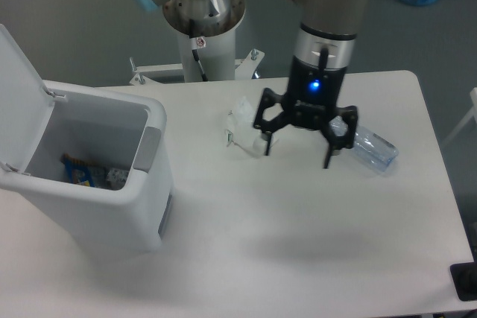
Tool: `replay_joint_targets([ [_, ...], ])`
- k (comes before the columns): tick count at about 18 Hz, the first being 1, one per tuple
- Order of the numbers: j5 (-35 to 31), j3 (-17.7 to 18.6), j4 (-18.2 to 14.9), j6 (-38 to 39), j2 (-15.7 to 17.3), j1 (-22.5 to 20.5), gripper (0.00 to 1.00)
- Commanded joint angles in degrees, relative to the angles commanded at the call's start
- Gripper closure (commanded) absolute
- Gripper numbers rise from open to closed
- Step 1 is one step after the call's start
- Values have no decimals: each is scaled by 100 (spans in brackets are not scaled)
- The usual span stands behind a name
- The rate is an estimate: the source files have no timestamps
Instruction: Open the trash can
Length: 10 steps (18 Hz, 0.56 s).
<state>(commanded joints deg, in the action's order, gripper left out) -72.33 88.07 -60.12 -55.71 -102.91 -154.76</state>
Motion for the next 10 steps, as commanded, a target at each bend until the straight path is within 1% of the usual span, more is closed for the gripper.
replay_joint_targets([
  [2, -131, -141, -9, -289, -264, -124, 0],
  [3, -410, -185, -17, -648, -378, -176, 0],
  [5, -1200, -211, -78, -1482, -563, -273, 0],
  [6, -1622, -203, -96, -1808, -607, -274, 0],
  [7, -1896, -203, -166, -2038, -599, -274, 0],
  [10, -1916, -220, -202, -2154, -581, -282, 0],
])
